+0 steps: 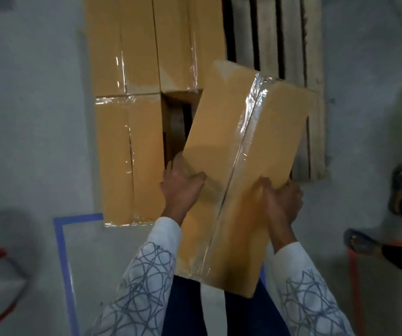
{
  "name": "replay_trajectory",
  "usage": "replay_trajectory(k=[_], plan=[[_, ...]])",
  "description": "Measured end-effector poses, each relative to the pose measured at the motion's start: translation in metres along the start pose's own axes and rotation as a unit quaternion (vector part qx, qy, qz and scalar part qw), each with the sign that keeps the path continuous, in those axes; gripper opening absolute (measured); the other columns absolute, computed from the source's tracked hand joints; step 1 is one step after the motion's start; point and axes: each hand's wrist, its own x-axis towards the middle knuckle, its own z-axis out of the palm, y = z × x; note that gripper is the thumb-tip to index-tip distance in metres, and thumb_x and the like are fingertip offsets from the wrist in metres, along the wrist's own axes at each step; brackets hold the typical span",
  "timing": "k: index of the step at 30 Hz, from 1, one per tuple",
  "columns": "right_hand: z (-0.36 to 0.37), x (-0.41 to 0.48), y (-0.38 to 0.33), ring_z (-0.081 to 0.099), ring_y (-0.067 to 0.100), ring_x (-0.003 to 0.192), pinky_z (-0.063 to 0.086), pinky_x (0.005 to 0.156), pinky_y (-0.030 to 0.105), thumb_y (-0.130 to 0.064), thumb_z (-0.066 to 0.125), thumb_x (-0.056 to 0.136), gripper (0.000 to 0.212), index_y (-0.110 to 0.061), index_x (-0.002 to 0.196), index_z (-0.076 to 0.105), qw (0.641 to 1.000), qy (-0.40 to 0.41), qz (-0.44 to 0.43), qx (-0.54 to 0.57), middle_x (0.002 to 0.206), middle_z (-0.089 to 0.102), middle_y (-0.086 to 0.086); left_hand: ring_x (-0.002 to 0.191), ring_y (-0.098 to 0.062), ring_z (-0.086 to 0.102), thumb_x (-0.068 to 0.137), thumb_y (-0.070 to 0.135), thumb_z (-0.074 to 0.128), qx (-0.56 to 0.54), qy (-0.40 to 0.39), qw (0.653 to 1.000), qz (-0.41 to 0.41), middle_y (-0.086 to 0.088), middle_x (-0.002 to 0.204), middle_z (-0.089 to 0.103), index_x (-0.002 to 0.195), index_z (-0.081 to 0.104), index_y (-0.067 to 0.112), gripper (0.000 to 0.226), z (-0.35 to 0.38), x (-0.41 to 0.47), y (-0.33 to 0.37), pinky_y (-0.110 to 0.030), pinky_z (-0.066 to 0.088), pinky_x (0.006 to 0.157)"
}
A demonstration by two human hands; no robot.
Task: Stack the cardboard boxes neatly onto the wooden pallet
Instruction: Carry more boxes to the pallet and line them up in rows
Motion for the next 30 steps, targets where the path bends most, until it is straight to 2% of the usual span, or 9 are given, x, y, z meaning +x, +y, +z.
replay_trajectory(k=[3, 6, 10, 15, 19, 22, 25, 28, 30], plan=[[0.037, 0.036, 0.011, 0.043, 0.041, 0.136, 0.037, 0.109, 0.046, -0.048, 0.069, 0.093, 0.071, -0.006, 0.146, 0.048, 0.999, -0.006, -0.017, -0.034, 0.147, 0.046, 0.019, 0.125, -0.028, 0.051, 0.072, 0.046, 0.065, -0.037, -0.002, 0.999, -0.024, 0.003, 0.131, 0.053, 0.148, 0.043, 0.027, 0.081, 0.024, 0.034, -0.026, -0.053, 0.043, 0.108], [0.077, 0.066, 0.026, 0.041, 0.039, 0.138, 0.036, 0.111, 0.047, -0.051, 0.068, 0.093, 0.072, -0.007, 0.146, 0.046, 0.998, -0.024, -0.028, -0.045, 0.149, 0.045, 0.016, 0.116, -0.021, 0.051, 0.084, 0.03, 0.073, -0.054, 0.005, 0.997, -0.056, 0.003, 0.128, 0.052, 0.145, 0.047, 0.022, 0.067, 0.047, 0.066, -0.059, -0.038, 0.044, 0.101], [0.127, 0.105, 0.041, 0.039, 0.036, 0.14, 0.037, 0.114, 0.048, -0.053, 0.068, 0.093, 0.073, -0.011, 0.148, 0.045, 0.995, -0.056, -0.05, -0.059, 0.151, 0.044, 0.013, 0.114, -0.024, 0.056, 0.083, 0.029, 0.074, -0.067, -0.004, 0.992, -0.106, 0.003, 0.129, 0.055, 0.144, 0.044, 0.023, 0.068, 0.076, 0.108, -0.103, -0.042, 0.049, 0.099], [0.178, 0.142, 0.043, 0.035, 0.034, 0.142, 0.035, 0.112, 0.049, -0.055, 0.067, 0.093, 0.077, -0.016, 0.153, 0.039, 0.987, -0.086, -0.076, -0.114, 0.153, 0.039, 0.012, 0.119, -0.027, 0.051, 0.086, 0.025, 0.073, -0.058, -0.03, 0.988, -0.139, -0.001, 0.136, 0.049, 0.152, 0.032, 0.017, 0.079, 0.103, 0.147, -0.147, -0.045, 0.048, 0.102], [0.206, 0.166, 0.045, 0.035, 0.035, 0.143, 0.036, 0.114, 0.056, -0.062, 0.067, 0.089, 0.085, -0.021, 0.156, 0.034, 0.977, -0.124, -0.08, -0.151, 0.157, 0.035, 0.009, 0.11, -0.02, 0.046, 0.087, 0.023, 0.073, -0.04, -0.053, 0.986, -0.154, 0.005, 0.13, 0.045, 0.153, 0.031, 0.015, 0.079, 0.115, 0.175, -0.167, -0.034, 0.042, 0.088], [0.22, 0.179, 0.046, 0.032, 0.036, 0.146, 0.035, 0.115, 0.052, -0.061, 0.069, 0.087, 0.093, -0.019, 0.159, 0.027, 0.971, -0.167, -0.067, -0.156, 0.159, 0.03, 0.012, 0.118, -0.027, 0.053, 0.08, 0.028, 0.077, -0.044, -0.063, 0.983, -0.166, -0.004, 0.14, 0.051, 0.155, 0.031, 0.015, 0.088, 0.119, 0.19, -0.174, -0.04, 0.05, 0.094], [0.229, 0.186, 0.049, 0.026, 0.036, 0.148, 0.034, 0.115, 0.054, -0.063, 0.071, 0.086, 0.099, -0.02, 0.161, 0.021, 0.966, -0.201, -0.034, -0.161, 0.162, 0.023, 0.011, 0.127, -0.028, 0.051, 0.075, 0.03, 0.079, -0.059, -0.086, 0.978, -0.18, -0.003, 0.144, 0.049, 0.158, 0.028, 0.017, 0.099, 0.119, 0.197, -0.179, -0.044, 0.048, 0.105], [0.234, 0.19, 0.047, 0.025, 0.036, 0.149, 0.033, 0.116, 0.055, -0.065, 0.07, 0.085, 0.1, -0.021, 0.161, 0.022, 0.965, -0.211, -0.026, -0.156, 0.163, 0.022, 0.01, 0.123, -0.025, 0.053, 0.083, 0.023, 0.077, -0.101, -0.093, 0.973, -0.186, 0.001, 0.14, 0.053, 0.157, 0.034, 0.021, 0.085, 0.112, 0.2, -0.183, -0.042, 0.048, 0.104], [0.236, 0.191, 0.044, 0.028, 0.037, 0.148, 0.035, 0.115, 0.053, -0.059, 0.071, 0.088, 0.094, -0.018, 0.16, 0.026, 0.969, -0.201, -0.028, -0.137, 0.162, 0.024, 0.011, 0.124, -0.027, 0.056, 0.086, 0.027, 0.074, -0.123, -0.072, 0.97, -0.196, 0.001, 0.14, 0.057, 0.156, 0.042, 0.025, 0.077, 0.108, 0.203, -0.187, -0.042, 0.049, 0.104]])
